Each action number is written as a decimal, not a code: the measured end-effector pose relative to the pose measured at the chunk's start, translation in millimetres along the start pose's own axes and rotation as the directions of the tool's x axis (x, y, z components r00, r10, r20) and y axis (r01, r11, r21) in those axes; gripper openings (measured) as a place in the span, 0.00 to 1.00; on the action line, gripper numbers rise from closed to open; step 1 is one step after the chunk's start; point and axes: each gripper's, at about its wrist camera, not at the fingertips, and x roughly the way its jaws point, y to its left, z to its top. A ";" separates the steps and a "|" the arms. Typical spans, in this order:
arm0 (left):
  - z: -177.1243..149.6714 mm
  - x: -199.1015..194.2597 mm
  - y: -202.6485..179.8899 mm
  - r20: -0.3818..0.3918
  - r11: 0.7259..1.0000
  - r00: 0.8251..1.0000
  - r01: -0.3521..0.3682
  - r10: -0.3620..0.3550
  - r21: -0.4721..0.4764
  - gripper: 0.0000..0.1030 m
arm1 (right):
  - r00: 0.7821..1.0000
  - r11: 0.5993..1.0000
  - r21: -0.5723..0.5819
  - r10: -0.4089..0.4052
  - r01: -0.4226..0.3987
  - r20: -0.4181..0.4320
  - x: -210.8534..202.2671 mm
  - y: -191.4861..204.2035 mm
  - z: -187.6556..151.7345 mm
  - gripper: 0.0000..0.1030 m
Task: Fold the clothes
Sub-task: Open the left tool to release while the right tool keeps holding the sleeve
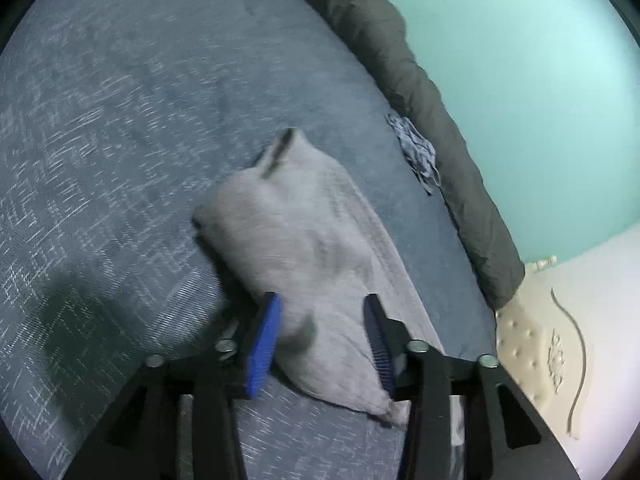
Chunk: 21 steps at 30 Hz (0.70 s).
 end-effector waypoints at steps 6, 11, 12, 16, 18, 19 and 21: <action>-8.0 20.9 -37.4 -0.032 0.994 0.999 -0.007 0.011 0.110 0.48 | 1.000 0.996 0.091 -0.005 0.005 0.001 -14.3 -28.3 6.2 0.42; -17.4 41.4 -65.5 -0.068 0.987 0.998 0.012 -0.001 0.162 0.48 | 0.999 0.987 0.156 0.033 -0.028 -0.029 7.1 -35.1 16.7 0.45; -17.8 45.5 -70.6 -0.070 0.985 0.998 0.017 -0.005 0.169 0.48 | 0.999 0.987 0.158 0.039 -0.034 -0.026 10.8 -34.6 19.8 0.50; -21.0 57.8 -86.4 -0.091 0.979 0.996 0.029 -0.010 0.204 0.48 | 0.998 0.984 0.169 0.061 -0.058 -0.015 25.6 -32.9 32.3 0.52; -20.6 67.1 -95.7 -0.105 0.974 0.994 0.031 -0.008 0.225 0.48 | 0.997 0.982 0.175 0.072 -0.070 -0.009 33.1 -32.0 38.5 0.52; -21.0 69.3 -98.6 -0.109 0.972 0.994 0.032 -0.007 0.235 0.48 | 0.997 0.981 0.177 0.078 -0.076 -0.006 36.8 -31.6 41.6 0.52; -21.4 73.2 -103.2 -0.113 0.968 0.994 0.032 -0.004 0.249 0.48 | 0.996 0.974 0.205 0.093 -0.093 0.011 42.0 -32.6 49.1 0.55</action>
